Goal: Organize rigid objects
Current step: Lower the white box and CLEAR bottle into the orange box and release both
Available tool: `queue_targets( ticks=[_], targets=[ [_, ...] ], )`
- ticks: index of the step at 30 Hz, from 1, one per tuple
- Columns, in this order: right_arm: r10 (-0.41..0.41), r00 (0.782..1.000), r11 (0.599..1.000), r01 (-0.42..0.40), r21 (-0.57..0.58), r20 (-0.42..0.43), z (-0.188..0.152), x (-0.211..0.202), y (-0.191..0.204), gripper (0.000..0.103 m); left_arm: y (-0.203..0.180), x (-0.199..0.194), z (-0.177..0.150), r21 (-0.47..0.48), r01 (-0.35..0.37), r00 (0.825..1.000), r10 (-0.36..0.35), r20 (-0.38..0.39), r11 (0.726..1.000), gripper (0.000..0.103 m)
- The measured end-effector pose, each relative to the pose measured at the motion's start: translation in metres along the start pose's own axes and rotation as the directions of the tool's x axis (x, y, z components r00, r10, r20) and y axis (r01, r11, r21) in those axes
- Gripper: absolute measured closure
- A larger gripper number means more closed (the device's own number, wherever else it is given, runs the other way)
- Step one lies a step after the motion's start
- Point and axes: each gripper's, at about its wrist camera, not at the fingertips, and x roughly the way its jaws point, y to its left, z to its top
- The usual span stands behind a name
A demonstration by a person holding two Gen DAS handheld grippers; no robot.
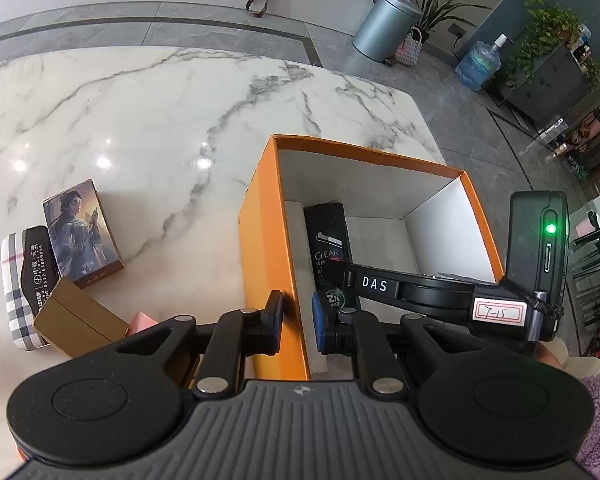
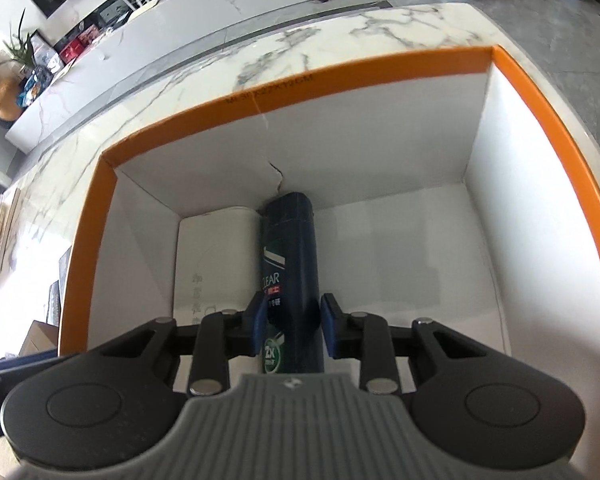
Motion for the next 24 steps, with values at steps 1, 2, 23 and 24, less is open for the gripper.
queue_targets(
  ticks=[1, 2, 23, 24],
  targets=[
    [-0.004, 1.000, 1.000, 0.004, -0.006, -0.002, 0.001, 0.000, 0.001, 0.073, 0.001, 0.000, 0.000, -0.004, 0.002, 1.000, -0.002, 0.000, 1.000, 0.086],
    [-0.007, 1.000, 1.000, 0.007, -0.008, -0.003, 0.001, 0.000, 0.002, 0.072, 0.001, 0.000, 0.000, -0.007, 0.003, 1.000, -0.003, 0.000, 1.000, 0.086],
    [-0.033, 0.999, 0.999, 0.034, -0.022, 0.021, -0.017, -0.015, -0.001, 0.077, -0.004, 0.000, -0.001, -0.006, -0.034, 0.999, 0.034, 0.008, 0.999, 0.086],
    [-0.026, 0.999, 0.999, 0.026, -0.019, 0.022, -0.017, -0.014, -0.002, 0.077, -0.005, -0.001, -0.002, -0.006, -0.035, 0.999, 0.035, 0.008, 0.999, 0.086]
  ],
)
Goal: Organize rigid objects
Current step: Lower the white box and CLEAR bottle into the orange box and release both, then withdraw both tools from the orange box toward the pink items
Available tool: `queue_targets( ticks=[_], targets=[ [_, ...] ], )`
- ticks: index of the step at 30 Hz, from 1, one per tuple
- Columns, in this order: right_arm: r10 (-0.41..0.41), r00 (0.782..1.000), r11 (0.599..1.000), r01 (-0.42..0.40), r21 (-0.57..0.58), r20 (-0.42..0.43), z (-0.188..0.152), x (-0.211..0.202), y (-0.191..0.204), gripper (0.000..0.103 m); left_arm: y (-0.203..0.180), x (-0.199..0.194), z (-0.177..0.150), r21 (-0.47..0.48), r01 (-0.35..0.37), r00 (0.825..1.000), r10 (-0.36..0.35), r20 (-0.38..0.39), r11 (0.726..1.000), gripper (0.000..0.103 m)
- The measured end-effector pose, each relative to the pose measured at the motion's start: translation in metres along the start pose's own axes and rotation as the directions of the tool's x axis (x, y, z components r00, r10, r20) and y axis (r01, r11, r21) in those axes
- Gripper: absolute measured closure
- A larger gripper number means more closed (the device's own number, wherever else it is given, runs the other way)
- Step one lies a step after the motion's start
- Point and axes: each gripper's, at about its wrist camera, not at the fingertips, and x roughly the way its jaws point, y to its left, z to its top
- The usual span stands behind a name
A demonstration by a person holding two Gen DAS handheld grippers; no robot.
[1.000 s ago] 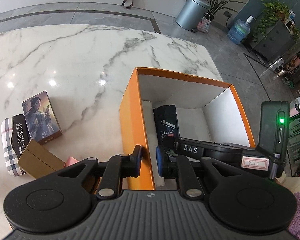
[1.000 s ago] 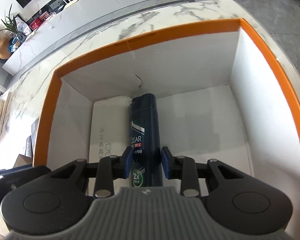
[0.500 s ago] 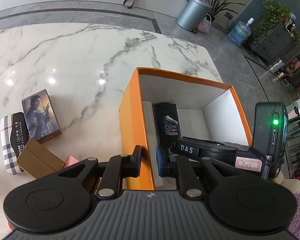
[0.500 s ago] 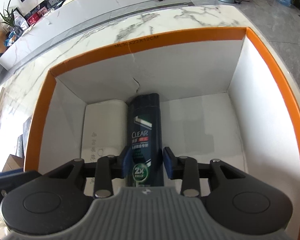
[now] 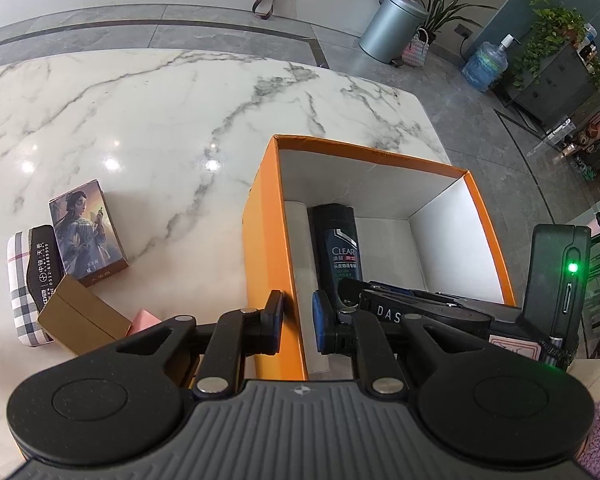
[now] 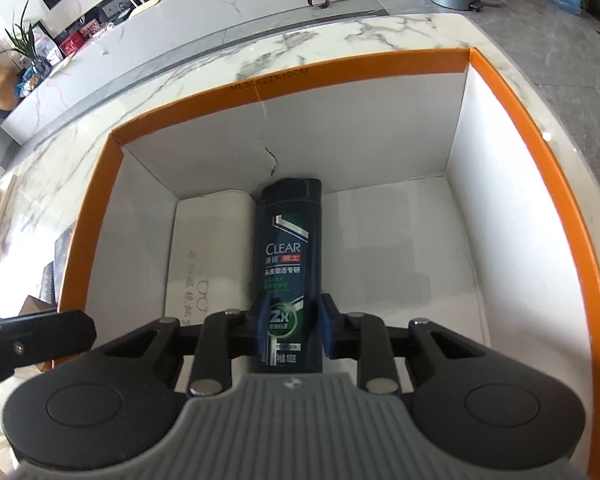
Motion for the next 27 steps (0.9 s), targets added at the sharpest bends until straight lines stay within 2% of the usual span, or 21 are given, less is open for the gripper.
queue_targets(
  ticks=[10, 17, 20, 23, 27],
  targets=[
    [0.018, 1.000, 1.000, -0.018, -0.002, 0.013, 0.000, -0.006, 0.001, 0.077, 0.000, -0.009, -0.004, -0.001, -0.004, 1.000, 0.004, 0.009, 1.000, 0.086],
    [0.027, 0.997, 1.000, -0.028, 0.012, 0.071, -0.013, -0.042, 0.008, 0.075, 0.009, -0.048, -0.017, 0.025, 0.010, 0.996, -0.012, 0.083, 1.000, 0.086],
    [0.057, 0.987, 0.998, -0.054, -0.020, 0.152, -0.028, -0.067, 0.021, 0.075, 0.018, -0.073, -0.025, 0.051, -0.020, 0.991, 0.014, 0.130, 0.998, 0.086],
    [0.093, 0.965, 0.994, -0.078, -0.071, 0.244, -0.044, -0.096, 0.040, 0.075, 0.032, -0.102, -0.033, 0.049, -0.039, 0.983, 0.030, 0.179, 0.998, 0.085],
    [0.165, 0.938, 0.985, -0.138, -0.107, 0.304, -0.063, -0.129, 0.068, 0.075, 0.052, -0.135, -0.047, 0.034, -0.062, 0.976, 0.053, 0.210, 0.998, 0.085]
  ],
)
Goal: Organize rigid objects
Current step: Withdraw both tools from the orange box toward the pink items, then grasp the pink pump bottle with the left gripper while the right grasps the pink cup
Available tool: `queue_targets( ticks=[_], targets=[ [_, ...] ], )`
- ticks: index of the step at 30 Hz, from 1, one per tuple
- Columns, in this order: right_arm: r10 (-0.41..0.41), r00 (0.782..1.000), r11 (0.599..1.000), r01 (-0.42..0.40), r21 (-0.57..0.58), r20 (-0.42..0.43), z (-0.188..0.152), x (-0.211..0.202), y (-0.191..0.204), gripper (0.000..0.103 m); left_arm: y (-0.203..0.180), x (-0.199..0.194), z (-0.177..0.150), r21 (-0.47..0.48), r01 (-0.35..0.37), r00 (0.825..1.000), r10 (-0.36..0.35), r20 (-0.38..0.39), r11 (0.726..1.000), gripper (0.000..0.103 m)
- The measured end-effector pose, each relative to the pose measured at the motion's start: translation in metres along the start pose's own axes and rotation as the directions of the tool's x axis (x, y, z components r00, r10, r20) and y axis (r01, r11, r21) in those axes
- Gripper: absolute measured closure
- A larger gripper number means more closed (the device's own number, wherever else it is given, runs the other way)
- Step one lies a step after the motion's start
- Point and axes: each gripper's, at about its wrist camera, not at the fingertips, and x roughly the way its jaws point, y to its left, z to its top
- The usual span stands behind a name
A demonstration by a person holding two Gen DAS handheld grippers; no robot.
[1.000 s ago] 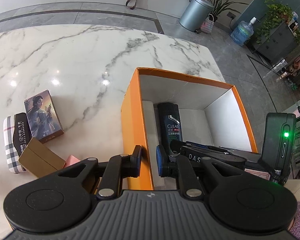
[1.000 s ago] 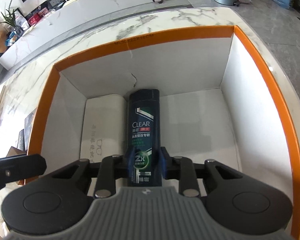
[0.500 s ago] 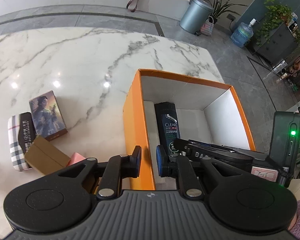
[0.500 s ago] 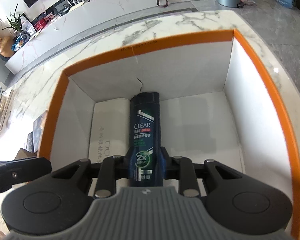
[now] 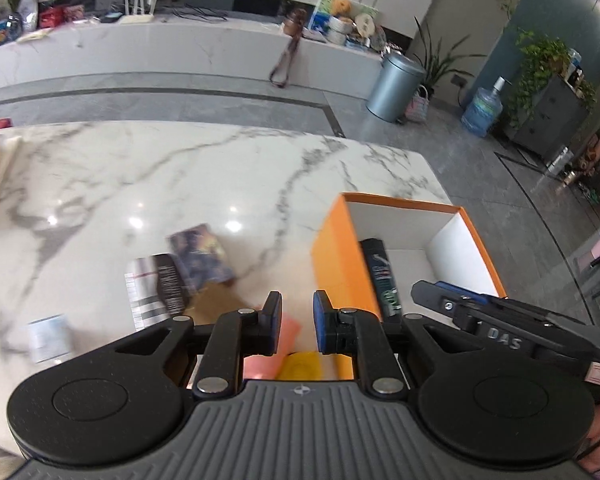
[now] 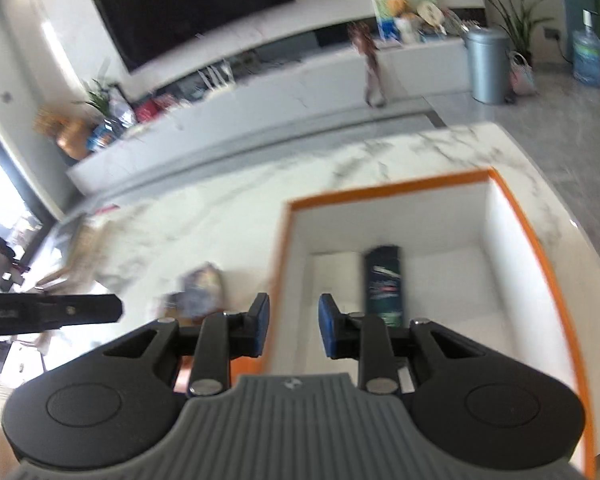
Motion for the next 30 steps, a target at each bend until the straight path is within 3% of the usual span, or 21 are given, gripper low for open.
queue_targets(
  ticks=[5, 7, 10, 13, 19, 24, 30],
  targets=[
    [0.092, 0.996, 0.994, -0.092, -0.051, 0.012, -0.011, -0.015, 0.049, 0.074, 0.032, -0.026, -0.019, -0.017, -0.022, 1.000, 0.022, 0.004, 1.000, 0.085],
    [0.116, 0.993, 0.990, -0.116, -0.074, -0.012, -0.019, -0.012, 0.066, 0.068, 0.046, -0.030, -0.029, -0.047, -0.029, 1.000, 0.029, -0.011, 0.998, 0.085],
    [0.118, 0.990, 0.988, -0.125, -0.094, -0.074, -0.034, -0.004, 0.086, 0.067, 0.069, -0.027, -0.044, -0.129, -0.021, 0.999, 0.016, -0.041, 0.991, 0.085],
    [0.084, 0.988, 0.988, -0.099, -0.114, -0.131, -0.049, 0.010, 0.096, 0.067, 0.095, -0.015, -0.060, -0.257, -0.048, 0.997, 0.030, -0.071, 0.965, 0.085],
    [-0.001, 0.979, 0.990, -0.027, -0.137, -0.205, -0.073, 0.040, 0.103, 0.068, 0.125, 0.018, -0.086, -0.492, -0.077, 0.993, 0.021, -0.118, 0.867, 0.077],
    [-0.052, 0.972, 0.982, 0.008, -0.186, -0.230, -0.079, 0.054, 0.112, 0.068, 0.140, 0.037, -0.102, -0.656, -0.097, 0.992, 0.016, -0.128, 0.749, 0.063],
    [-0.092, 0.964, 0.980, 0.043, -0.193, -0.250, -0.081, 0.068, 0.112, 0.064, 0.142, 0.057, -0.112, -0.775, -0.085, 0.992, -0.019, -0.123, 0.626, 0.048]
  ],
)
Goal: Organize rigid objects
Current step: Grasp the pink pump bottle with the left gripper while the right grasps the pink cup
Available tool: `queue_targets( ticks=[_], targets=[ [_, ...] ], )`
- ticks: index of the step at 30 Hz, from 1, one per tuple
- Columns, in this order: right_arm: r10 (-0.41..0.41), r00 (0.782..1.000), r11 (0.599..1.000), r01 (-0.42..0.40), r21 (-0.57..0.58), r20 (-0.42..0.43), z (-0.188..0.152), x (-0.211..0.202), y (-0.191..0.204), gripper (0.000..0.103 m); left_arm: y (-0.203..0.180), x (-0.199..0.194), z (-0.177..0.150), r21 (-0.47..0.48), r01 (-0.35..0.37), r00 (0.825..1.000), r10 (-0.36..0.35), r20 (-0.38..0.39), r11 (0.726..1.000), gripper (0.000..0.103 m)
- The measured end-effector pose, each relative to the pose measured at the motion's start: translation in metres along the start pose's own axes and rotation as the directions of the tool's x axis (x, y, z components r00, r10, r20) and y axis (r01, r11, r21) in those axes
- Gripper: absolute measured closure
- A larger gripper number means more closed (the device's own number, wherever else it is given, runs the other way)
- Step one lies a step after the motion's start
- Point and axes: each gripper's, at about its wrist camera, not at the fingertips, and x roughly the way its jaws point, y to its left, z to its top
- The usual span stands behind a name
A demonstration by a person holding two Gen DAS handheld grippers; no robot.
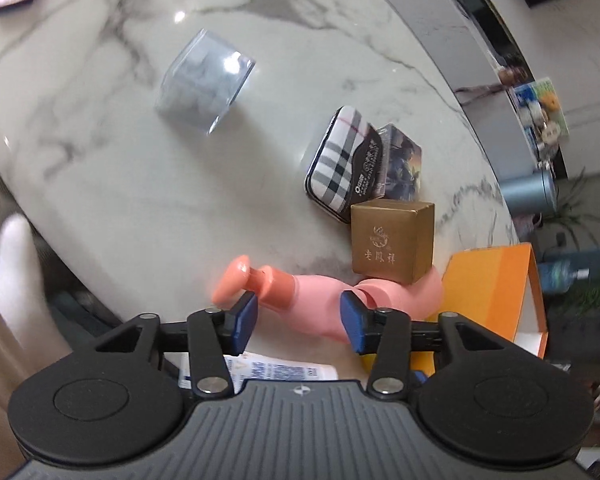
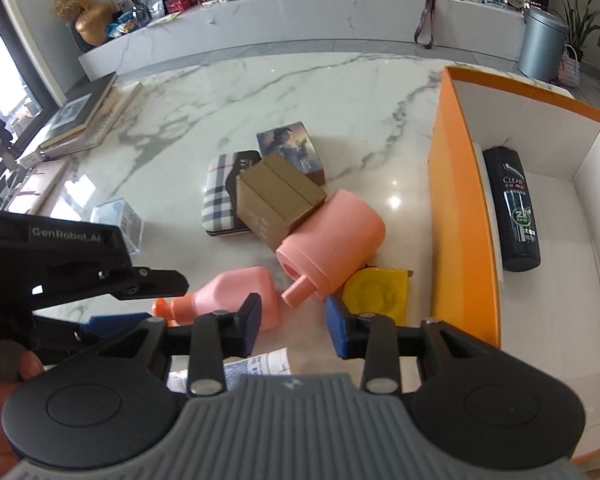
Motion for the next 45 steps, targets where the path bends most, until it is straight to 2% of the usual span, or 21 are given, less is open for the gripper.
queue_targets(
  ticks=[5, 9, 12, 15, 19, 22, 24, 28, 33, 40, 45],
  targets=[
    [-0.027, 1.000, 0.999, 0.027, 0.027, -0.002, 0.007, 0.010, -0.004, 0.059, -0.003, 0.010, 0.003, -0.046, -0.015, 1.000, 0.016, 0.026, 0.999, 0.044],
    [-0.034, 0.999, 0.998, 0.033, 0.052, 0.004, 0.017, 0.015, -0.007, 0.059, -0.009, 0.015, 0.010, -0.021, -0.032, 0.998, 0.033, 0.050, 0.999, 0.045],
    [-0.047, 0.999, 0.996, 0.047, 0.081, -0.003, 0.025, 0.022, -0.011, 0.058, -0.015, 0.019, 0.015, 0.016, -0.055, 0.997, 0.054, 0.058, 0.998, 0.049],
    [-0.052, 0.999, 0.993, 0.053, 0.105, -0.012, 0.031, 0.028, -0.014, 0.053, -0.017, 0.022, 0.016, 0.042, -0.086, 0.996, 0.085, 0.026, 0.995, 0.049],
    [-0.060, 0.998, 0.989, 0.063, 0.130, -0.030, 0.037, 0.035, -0.019, 0.049, -0.022, 0.014, 0.013, 0.173, -0.103, 0.995, 0.103, 0.007, 0.980, 0.053],
    [-0.054, 0.997, 0.984, 0.063, 0.165, -0.059, 0.039, 0.044, -0.023, 0.046, -0.033, 0.004, 0.014, 0.295, -0.108, 0.994, 0.107, 0.018, 0.949, 0.055],
    [-0.039, 0.997, 0.979, 0.053, 0.197, -0.074, 0.040, 0.049, -0.026, 0.042, -0.042, 0.000, 0.015, 0.386, -0.121, 0.993, 0.117, 0.034, 0.915, 0.055],
    [-0.018, 0.995, 0.968, 0.041, 0.249, -0.095, 0.043, 0.059, -0.028, 0.039, -0.059, 0.000, 0.018, 0.549, -0.128, 0.991, 0.130, 0.037, 0.826, 0.056],
    [0.006, 0.994, 0.959, 0.026, 0.282, -0.111, 0.045, 0.070, -0.031, 0.037, -0.073, 0.004, 0.016, 0.701, -0.139, 0.987, 0.158, 0.037, 0.699, 0.057],
    [0.016, 0.993, 0.964, 0.015, 0.266, -0.113, 0.047, 0.076, -0.034, 0.035, -0.084, 0.014, 0.006, 0.843, -0.109, 0.985, 0.169, 0.021, 0.526, 0.057],
    [0.021, 0.993, 0.966, 0.009, 0.259, -0.114, 0.044, 0.077, -0.034, 0.037, -0.088, 0.014, 0.000, 0.905, -0.074, 0.985, 0.172, 0.000, 0.420, 0.057]
  ],
)
